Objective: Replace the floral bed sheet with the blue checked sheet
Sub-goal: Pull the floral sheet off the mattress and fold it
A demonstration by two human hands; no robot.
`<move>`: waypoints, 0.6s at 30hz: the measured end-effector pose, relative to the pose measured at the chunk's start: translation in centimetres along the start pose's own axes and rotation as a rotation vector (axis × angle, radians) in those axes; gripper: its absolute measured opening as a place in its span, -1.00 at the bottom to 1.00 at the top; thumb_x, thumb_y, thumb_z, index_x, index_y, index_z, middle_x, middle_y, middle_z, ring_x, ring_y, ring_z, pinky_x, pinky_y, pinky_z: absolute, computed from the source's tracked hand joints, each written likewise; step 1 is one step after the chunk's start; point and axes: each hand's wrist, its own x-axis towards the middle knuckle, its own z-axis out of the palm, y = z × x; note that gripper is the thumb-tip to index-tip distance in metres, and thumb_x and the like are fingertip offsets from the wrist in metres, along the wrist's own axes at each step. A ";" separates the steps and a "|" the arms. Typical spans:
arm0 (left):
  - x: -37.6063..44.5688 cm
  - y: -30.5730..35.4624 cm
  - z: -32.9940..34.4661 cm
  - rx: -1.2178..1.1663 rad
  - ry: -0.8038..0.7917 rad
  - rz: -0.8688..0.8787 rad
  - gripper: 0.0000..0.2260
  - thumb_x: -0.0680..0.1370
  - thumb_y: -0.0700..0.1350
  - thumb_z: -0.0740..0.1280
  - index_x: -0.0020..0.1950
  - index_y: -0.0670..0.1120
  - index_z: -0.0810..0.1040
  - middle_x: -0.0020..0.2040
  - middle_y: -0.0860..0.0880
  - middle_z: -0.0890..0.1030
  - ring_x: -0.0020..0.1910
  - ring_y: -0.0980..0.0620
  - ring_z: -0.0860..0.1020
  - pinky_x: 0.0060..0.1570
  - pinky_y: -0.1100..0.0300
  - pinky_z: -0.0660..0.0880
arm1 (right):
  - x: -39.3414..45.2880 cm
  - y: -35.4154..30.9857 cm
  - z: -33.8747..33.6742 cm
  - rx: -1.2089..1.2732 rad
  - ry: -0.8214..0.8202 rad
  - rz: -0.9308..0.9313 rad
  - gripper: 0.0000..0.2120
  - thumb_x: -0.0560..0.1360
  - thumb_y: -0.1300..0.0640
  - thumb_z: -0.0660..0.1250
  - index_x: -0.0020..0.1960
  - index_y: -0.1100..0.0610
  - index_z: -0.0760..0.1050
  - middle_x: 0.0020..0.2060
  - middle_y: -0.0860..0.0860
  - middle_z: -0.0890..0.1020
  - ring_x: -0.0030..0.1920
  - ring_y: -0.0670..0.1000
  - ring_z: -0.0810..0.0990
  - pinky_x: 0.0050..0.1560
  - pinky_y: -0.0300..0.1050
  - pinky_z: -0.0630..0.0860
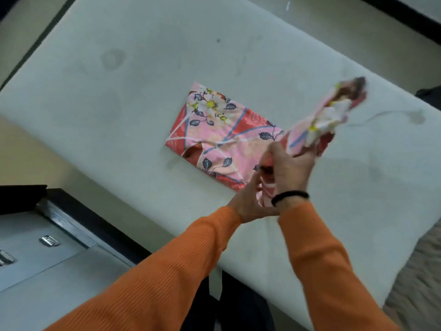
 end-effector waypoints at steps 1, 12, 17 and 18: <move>-0.1 -0.1 -1.1 -0.034 0.077 -0.003 -0.11 0.35 0.03 0.55 0.54 -0.20 0.21 0.26 0.13 0.48 0.10 0.48 0.44 0.09 0.61 0.31 | -0.9 0.3 2.3 -0.053 -0.038 -0.025 -0.59 0.36 0.28 0.49 0.15 0.11 0.48 -0.14 -0.10 0.65 -0.23 -0.32 0.61 -0.02 -0.27 0.61; 0.6 -11.6 -15.8 -0.197 0.571 -0.552 -0.68 0.45 0.21 0.43 0.08 0.09 0.49 -0.02 -0.02 0.67 -0.01 -0.11 0.66 0.11 0.01 0.59 | -0.7 10.8 10.2 -0.524 -0.183 0.201 -0.65 0.50 0.03 0.46 0.23 0.06 0.51 0.12 0.02 0.60 0.02 -0.04 0.61 -0.07 -0.21 0.56; -0.2 -9.1 -16.5 0.314 0.733 -0.110 -0.82 0.58 0.05 0.34 0.11 0.02 0.47 -0.04 0.03 0.57 -0.06 0.02 0.52 -0.04 0.13 0.47 | 1.4 13.1 3.6 -0.747 0.218 0.244 -0.53 0.40 0.03 0.50 0.27 0.06 0.48 0.26 0.19 0.51 0.23 0.22 0.54 0.31 0.10 0.50; 0.1 -8.5 -16.1 0.408 0.637 0.001 -0.78 0.58 0.06 0.35 0.16 0.03 0.47 0.04 0.02 0.56 0.02 0.02 0.50 0.04 0.11 0.49 | 1.4 13.5 2.8 -0.719 0.225 0.324 -0.44 0.38 0.01 0.54 0.31 0.06 0.44 0.27 0.18 0.50 0.24 0.22 0.53 0.32 0.08 0.49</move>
